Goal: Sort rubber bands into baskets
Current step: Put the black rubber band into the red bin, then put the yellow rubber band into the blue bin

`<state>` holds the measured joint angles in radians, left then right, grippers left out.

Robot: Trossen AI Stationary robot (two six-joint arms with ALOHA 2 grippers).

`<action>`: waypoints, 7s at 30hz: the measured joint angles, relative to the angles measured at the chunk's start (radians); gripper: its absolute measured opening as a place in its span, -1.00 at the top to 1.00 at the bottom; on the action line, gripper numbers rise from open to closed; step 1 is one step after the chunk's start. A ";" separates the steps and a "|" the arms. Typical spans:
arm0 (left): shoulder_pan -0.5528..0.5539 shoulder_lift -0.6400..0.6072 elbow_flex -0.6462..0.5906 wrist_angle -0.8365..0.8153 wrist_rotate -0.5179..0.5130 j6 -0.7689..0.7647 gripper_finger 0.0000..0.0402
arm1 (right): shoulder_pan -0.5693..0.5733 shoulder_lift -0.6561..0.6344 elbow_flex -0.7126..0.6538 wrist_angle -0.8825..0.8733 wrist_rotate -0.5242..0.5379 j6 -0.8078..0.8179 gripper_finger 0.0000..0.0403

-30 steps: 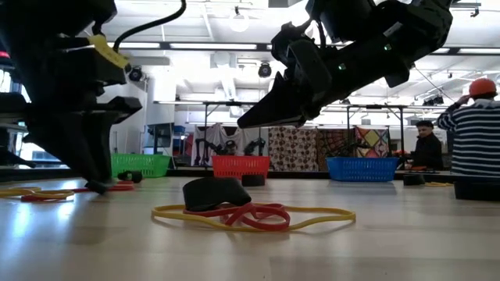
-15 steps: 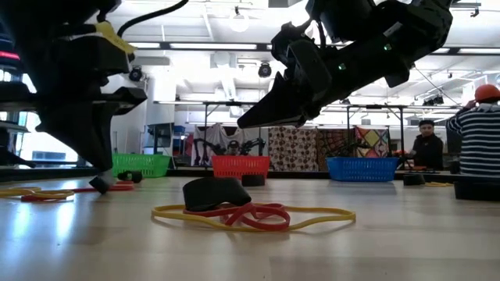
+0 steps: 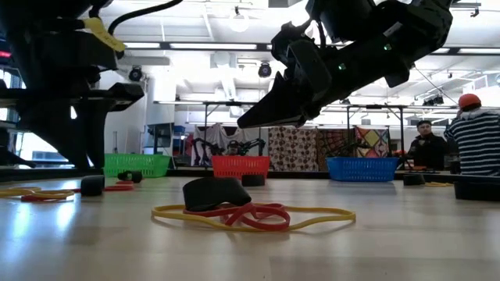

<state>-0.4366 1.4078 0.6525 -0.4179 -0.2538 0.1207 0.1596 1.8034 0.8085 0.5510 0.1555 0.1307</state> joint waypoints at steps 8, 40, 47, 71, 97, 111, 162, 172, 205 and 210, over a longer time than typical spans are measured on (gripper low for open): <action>-0.035 0.003 -0.001 -0.010 -0.055 0.084 0.35 | 0.000 0.000 0.000 0.000 0.000 0.000 1.00; 0.066 0.061 0.102 -0.068 -0.215 0.046 1.00 | 0.000 0.000 0.000 -0.001 0.000 0.000 1.00; 0.267 0.060 0.135 0.011 -0.317 0.109 1.00 | 0.000 0.000 0.000 -0.001 0.000 0.000 1.00; 0.968 0.243 0.488 0.254 0.009 0.441 1.00 | 0.000 0.000 0.000 -0.003 0.000 0.000 1.00; 1.083 0.576 0.764 0.046 0.175 0.512 1.00 | 0.000 0.000 0.000 -0.008 0.000 0.000 1.00; 1.113 0.601 0.764 0.082 0.221 0.512 1.00 | 0.000 0.000 0.000 -0.008 0.000 0.000 1.00; 0.902 0.050 0.117 0.717 0.172 0.223 1.00 | -0.002 0.000 0.000 -0.009 0.103 -0.026 1.00; 0.720 -0.073 -0.045 0.839 0.163 0.122 1.00 | -0.002 0.000 0.000 -0.007 0.044 0.002 1.00; 0.572 -0.079 -0.283 1.238 0.183 -0.023 1.00 | 0.008 -0.166 -0.025 -0.232 0.209 -0.065 1.00; 0.552 -0.079 -0.283 1.236 0.197 -0.014 1.00 | 0.006 -0.234 -0.134 -0.209 0.209 0.043 1.00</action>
<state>0.1155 1.3285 0.3691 0.8178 -0.0570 0.1068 0.1653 1.5690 0.6743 0.3420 0.3646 0.1736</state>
